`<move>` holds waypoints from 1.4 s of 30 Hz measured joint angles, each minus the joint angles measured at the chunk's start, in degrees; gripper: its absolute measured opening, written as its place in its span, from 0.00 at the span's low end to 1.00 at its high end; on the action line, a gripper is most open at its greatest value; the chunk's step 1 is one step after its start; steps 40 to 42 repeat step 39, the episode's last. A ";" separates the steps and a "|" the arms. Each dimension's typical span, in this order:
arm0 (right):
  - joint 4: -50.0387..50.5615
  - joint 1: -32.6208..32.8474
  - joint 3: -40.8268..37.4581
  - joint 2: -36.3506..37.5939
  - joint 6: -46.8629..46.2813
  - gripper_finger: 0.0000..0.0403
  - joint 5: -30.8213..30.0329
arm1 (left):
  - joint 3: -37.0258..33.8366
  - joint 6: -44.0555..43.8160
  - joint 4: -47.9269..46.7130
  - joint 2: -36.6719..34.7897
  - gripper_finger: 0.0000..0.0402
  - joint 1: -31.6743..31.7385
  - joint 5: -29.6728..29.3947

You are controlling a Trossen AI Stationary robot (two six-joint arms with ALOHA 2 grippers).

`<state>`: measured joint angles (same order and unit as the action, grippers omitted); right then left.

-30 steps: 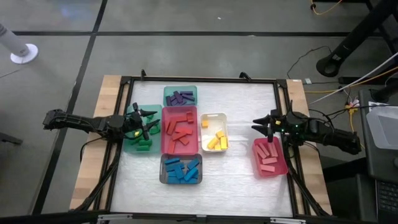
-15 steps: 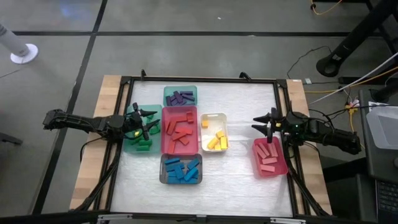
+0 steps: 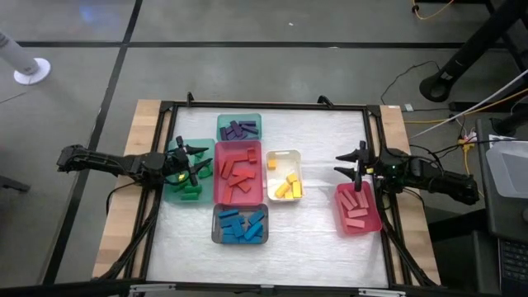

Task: Sort blocks
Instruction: Return to Home Position

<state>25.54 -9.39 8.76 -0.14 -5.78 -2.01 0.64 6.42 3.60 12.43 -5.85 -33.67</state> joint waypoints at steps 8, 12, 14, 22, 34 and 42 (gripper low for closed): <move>0.02 0.00 0.02 0.00 1.77 0.49 -0.01 | 0.00 -0.02 0.00 0.00 0.44 0.00 0.00; 0.04 0.00 0.02 0.01 1.75 0.49 0.03 | 0.00 -0.02 0.00 0.00 0.44 0.00 0.00; 0.04 0.00 0.02 0.01 1.73 0.49 0.03 | 0.00 -0.02 0.00 0.00 0.44 0.00 0.00; 0.00 0.00 0.02 0.02 1.60 0.49 0.03 | 0.00 0.00 0.00 0.00 0.44 0.00 0.00; -1.62 0.00 0.02 0.01 1.60 0.49 0.03 | 0.00 -0.02 0.00 0.00 0.44 0.02 0.00; -1.68 0.00 0.02 -0.01 1.60 0.49 0.03 | 0.00 -0.02 0.00 0.00 0.44 0.00 0.00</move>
